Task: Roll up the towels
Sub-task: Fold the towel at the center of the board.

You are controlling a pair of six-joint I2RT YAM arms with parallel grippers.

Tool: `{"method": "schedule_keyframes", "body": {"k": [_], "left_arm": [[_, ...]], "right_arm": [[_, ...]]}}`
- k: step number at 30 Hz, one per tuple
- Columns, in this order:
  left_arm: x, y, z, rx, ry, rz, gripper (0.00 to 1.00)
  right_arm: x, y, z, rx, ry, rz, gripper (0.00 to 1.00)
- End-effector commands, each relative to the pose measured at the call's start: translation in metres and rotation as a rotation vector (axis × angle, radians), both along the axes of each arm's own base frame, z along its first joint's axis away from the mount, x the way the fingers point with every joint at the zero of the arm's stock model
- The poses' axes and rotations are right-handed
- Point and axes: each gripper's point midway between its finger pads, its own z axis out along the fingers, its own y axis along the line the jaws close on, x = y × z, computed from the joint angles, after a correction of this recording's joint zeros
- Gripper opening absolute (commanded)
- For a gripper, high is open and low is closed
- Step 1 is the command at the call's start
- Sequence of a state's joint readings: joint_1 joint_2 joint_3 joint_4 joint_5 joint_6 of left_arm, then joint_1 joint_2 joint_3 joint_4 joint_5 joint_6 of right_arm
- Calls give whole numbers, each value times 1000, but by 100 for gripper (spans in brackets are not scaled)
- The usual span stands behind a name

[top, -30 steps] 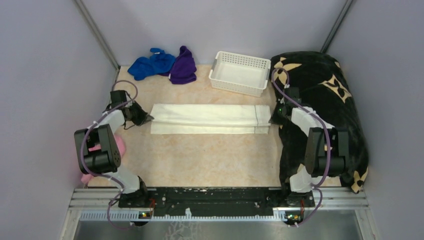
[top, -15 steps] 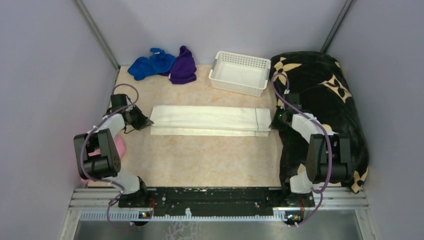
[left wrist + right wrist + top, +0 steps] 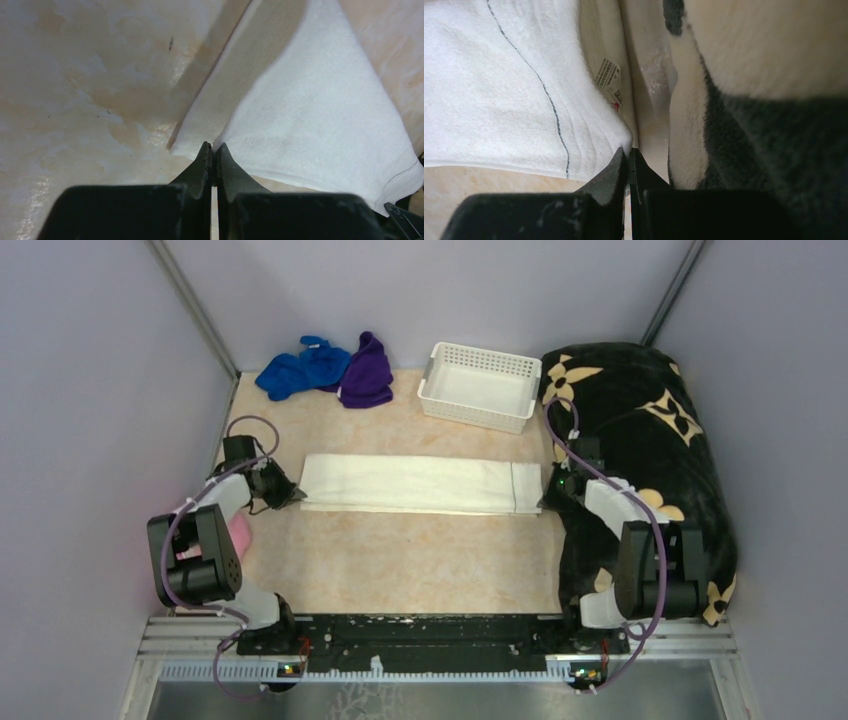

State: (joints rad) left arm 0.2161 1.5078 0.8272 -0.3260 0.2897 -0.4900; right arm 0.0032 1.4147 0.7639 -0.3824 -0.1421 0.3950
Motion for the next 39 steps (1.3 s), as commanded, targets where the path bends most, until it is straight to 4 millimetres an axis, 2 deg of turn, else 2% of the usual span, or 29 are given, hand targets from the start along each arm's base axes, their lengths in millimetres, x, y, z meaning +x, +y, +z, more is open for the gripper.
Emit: {"method": "schedule_keyframes", "body": {"k": [1,5,11,15,18,24,28,30,39], "left_arm": [[-12,7,-25,27,78,0,2],[-12,5,-29,12,94,-2,3],[-17,7,-17,43,61,1,3],[-20,11,-24,60,102,3,5],[-25,8,-28,44,123,1,2],[-18,14,-2,82,47,16,1],[-15,20,9,116,25,26,1],[-16,22,6,126,33,27,1],[-30,28,-30,153,149,28,2]], "right_arm": [[-3,-2,-12,15,12,-25,0],[-7,-3,-22,13,34,-27,0],[-2,-4,-11,2,7,-26,0],[-4,-4,-11,2,15,-23,0],[-7,-5,-11,-1,21,-19,0],[-5,-2,10,7,-28,-9,0],[-6,1,13,24,-30,2,0],[-8,4,9,41,-23,4,0],[-25,15,-26,85,62,28,0]]}}
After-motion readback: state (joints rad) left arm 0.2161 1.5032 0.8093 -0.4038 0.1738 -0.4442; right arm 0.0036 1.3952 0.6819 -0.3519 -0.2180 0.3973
